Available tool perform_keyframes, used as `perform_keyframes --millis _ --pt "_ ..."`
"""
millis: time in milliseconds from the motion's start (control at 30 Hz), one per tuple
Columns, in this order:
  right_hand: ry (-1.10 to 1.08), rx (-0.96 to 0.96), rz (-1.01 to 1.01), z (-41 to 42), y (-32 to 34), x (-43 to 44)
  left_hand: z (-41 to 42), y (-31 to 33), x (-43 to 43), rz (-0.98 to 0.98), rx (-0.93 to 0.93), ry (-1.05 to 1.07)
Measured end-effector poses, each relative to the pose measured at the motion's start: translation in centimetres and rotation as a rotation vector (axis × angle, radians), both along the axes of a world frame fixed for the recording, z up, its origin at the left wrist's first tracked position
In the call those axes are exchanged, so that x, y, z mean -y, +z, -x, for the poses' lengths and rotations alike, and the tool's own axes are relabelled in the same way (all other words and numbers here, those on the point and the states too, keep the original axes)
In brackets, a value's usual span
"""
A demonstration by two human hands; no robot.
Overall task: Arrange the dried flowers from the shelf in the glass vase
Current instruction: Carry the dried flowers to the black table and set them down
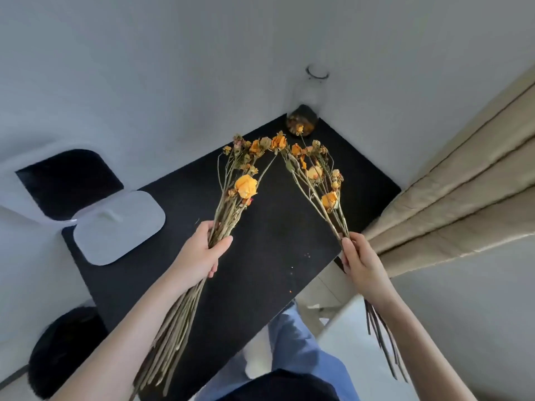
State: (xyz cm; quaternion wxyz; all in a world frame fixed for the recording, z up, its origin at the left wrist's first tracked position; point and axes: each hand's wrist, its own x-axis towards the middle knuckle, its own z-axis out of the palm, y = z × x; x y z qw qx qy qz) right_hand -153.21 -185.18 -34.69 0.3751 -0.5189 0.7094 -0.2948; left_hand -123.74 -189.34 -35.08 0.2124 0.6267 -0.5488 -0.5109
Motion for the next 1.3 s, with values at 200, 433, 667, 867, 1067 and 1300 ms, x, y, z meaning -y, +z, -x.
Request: perform_keyframes --millis 200,433,667,867,1067,1300 --pt "0.158 0.031 -0.033 3.2 -0.8 9.1 6.0 -1.2 4.2 -0.034 -0.018 0.164" --pt "0.371 0.051 -0.161 8.3 -2.2 19.6 15.6 -3.1 10.3 -0.069 -0.105 0.463" --pt "0.493 0.037 -0.240 8.9 -3.9 26.2 23.3 -4.6 15.6 -0.072 -0.106 0.768" --pt "0.598 0.003 -0.276 8.4 -6.7 28.2 26.4 -7.0 18.2 -0.142 -0.028 0.812" --pt "0.666 -0.039 -0.286 8.0 -9.5 28.4 26.0 -9.7 18.3 -0.128 0.164 0.580" --pt "0.698 -0.119 -0.244 8.5 -11.2 28.8 23.9 -11.8 17.8 0.056 0.378 0.408"
